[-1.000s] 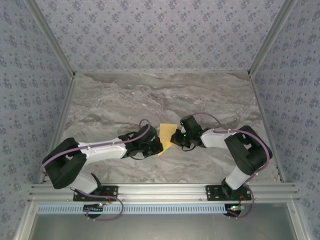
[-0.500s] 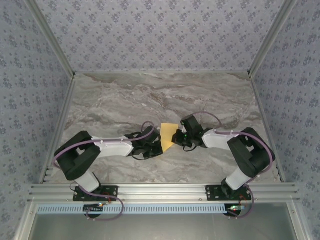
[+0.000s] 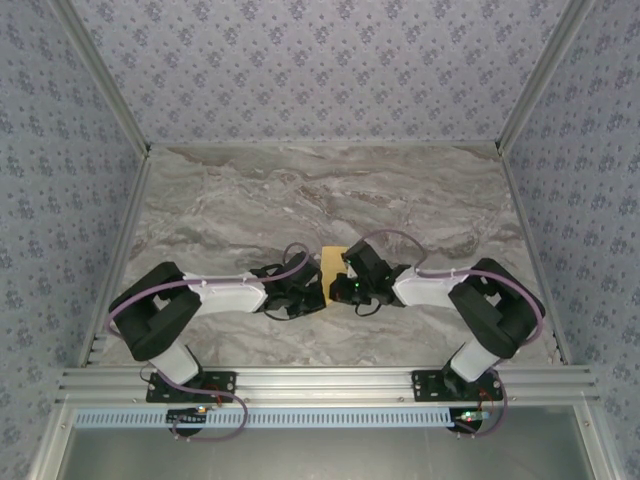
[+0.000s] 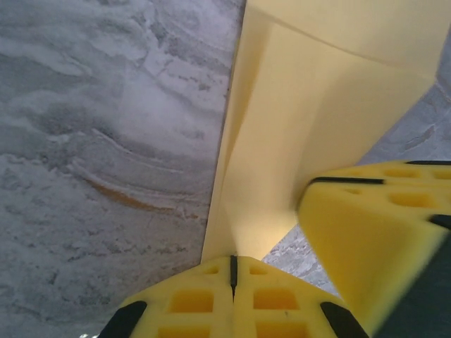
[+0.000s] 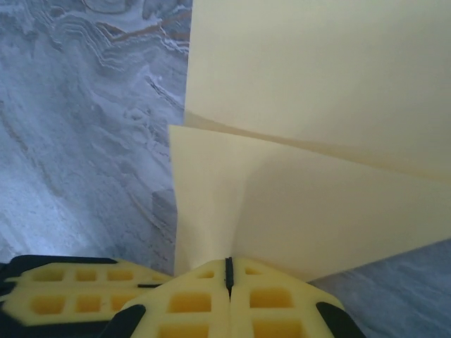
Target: Fold a paper plane with a square sheet of paper (pick it up from the middle)
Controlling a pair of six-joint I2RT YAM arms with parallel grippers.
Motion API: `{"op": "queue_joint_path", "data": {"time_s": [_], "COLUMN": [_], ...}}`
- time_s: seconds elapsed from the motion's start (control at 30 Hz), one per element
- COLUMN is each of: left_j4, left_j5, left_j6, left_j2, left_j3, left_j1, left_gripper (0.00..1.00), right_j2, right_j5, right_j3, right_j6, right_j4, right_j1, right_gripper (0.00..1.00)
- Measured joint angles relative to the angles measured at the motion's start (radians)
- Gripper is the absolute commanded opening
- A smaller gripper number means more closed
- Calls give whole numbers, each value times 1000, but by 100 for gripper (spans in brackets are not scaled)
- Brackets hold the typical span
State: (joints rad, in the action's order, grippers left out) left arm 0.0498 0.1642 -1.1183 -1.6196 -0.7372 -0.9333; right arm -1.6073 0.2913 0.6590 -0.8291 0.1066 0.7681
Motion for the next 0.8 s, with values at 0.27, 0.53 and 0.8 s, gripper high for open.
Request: {"op": "queue_joint_path", "data": {"time_s": [0.27,0.53,0.8], "left_j4": [2,6,-21], "left_j5": [0,2,15], "left_j6": [-1,-1,-1], "left_j2": [0,0,-24], "left_j3": [0,0,-10], "left_j1": [2,2,2], "left_gripper": [0,0,0], "right_j2": [-26,-25,-22], "right_j5": [0,27,76], "right_j3": [0,-4,9], "right_j6": [-31,-26,39], "right_j4": [51,43,-17], "right_j1": [12,-79,-246], "right_gripper": [0,0,0]}}
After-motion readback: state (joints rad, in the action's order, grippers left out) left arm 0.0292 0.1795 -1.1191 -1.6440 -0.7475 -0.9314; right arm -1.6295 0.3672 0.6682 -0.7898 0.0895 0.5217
